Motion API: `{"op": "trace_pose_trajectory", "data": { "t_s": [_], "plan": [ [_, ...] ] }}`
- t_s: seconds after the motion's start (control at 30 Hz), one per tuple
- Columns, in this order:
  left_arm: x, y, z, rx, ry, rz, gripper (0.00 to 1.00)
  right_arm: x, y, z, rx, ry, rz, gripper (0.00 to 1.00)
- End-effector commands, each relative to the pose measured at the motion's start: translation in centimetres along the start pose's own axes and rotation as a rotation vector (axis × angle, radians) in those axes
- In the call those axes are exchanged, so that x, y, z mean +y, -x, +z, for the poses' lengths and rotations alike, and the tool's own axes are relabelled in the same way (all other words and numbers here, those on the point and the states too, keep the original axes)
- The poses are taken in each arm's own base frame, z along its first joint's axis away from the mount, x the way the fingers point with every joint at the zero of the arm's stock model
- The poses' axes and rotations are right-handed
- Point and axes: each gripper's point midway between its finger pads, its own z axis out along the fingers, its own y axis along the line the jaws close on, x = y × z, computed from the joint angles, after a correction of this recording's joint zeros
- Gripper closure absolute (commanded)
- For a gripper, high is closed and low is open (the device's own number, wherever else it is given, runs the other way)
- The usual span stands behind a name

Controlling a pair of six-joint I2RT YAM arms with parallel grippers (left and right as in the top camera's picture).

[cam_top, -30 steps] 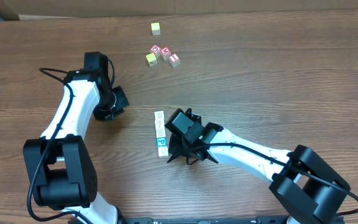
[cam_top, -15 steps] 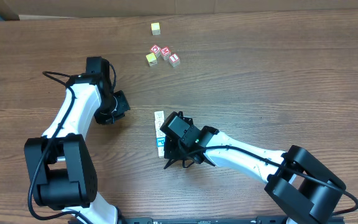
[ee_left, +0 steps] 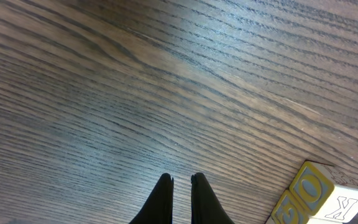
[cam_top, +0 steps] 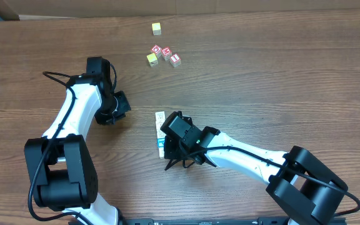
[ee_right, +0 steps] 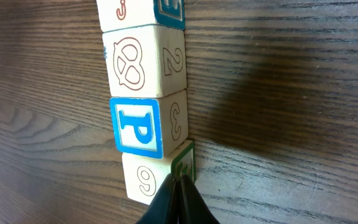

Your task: Flip 5 blocks

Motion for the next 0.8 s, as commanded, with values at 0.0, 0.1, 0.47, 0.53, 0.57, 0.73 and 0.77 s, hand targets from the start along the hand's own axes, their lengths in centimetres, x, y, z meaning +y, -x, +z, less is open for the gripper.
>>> {"op": "trace_pose_trajectory", "data": {
  "t_s": [0.0, 0.1, 0.47, 0.53, 0.57, 0.73, 0.77],
  "plan": [
    [-0.1, 0.0, -0.4, -0.011, -0.008, 0.026, 0.95, -0.1, -0.2, 0.3, 0.006, 0.0, -0.022, 0.96],
    [-0.1, 0.0, -0.4, -0.011, -0.008, 0.026, 0.95, -0.3, 0.2, 0.3, -0.006, -0.008, -0.022, 0.96],
    [-0.2, 0.0, -0.4, -0.011, -0.009, 0.026, 0.95, -1.1, 1.0, 0.2, -0.026, -0.029, -0.005, 0.96],
    [-0.2, 0.0, -0.4, -0.011, -0.009, 0.026, 0.95, -1.1, 0.9, 0.2, -0.026, -0.029, -0.005, 0.96],
    [-0.2, 0.0, -0.4, -0.011, -0.009, 0.026, 0.95, -1.1, 0.9, 0.2, -0.026, -0.029, -0.005, 0.96],
    [-0.2, -0.1, -0.4, -0.011, -0.009, 0.026, 0.95, -1.3, 0.8, 0.5, -0.021, -0.036, -0.004, 0.96],
    [-0.2, -0.1, -0.4, -0.011, -0.009, 0.026, 0.95, -1.3, 0.8, 0.5, -0.02, -0.037, -0.004, 0.96]
  ]
}}
